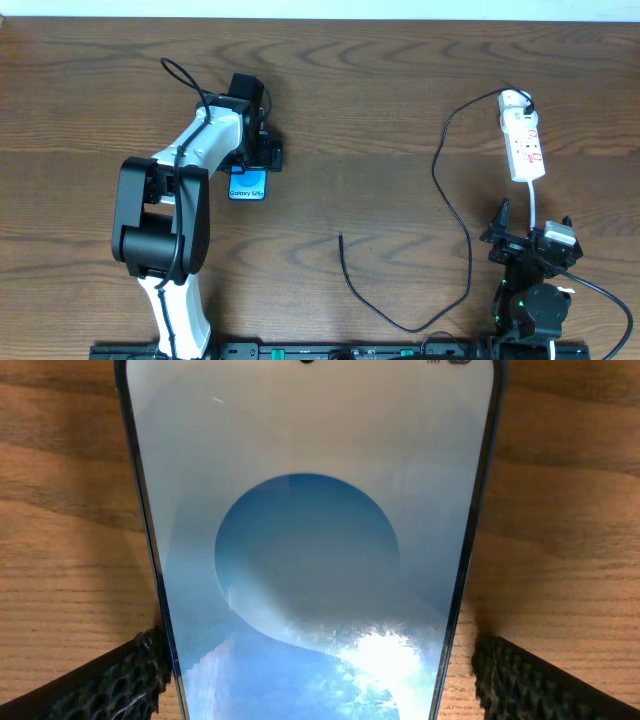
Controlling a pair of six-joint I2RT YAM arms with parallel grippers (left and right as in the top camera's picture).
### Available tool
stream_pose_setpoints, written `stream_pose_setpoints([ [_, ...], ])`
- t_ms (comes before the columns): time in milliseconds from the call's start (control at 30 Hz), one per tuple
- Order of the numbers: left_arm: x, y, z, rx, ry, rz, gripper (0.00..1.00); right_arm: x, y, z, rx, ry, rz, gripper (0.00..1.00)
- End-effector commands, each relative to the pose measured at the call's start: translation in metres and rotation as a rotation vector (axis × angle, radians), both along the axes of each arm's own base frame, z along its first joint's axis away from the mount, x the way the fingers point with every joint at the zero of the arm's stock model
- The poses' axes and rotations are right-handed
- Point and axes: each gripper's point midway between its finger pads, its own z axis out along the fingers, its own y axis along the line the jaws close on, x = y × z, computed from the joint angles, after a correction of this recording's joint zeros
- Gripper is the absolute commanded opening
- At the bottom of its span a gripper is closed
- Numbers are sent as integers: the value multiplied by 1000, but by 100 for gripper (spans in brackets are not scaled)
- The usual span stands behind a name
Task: Plug charger to phone and switch on socket
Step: 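Close the left gripper fingers around the phone's sides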
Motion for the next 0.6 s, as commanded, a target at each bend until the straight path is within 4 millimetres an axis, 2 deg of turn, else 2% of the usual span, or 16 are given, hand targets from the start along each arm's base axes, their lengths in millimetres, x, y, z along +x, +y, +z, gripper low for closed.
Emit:
stream_pose_setpoints([
  [0, -7, 3, -12, 13, 40, 0, 98, -1, -3, 1, 13, -8, -16, 99],
  [567, -7, -1, -12, -8, 42, -2, 98, -1, -3, 1, 13, -8, -16, 99],
])
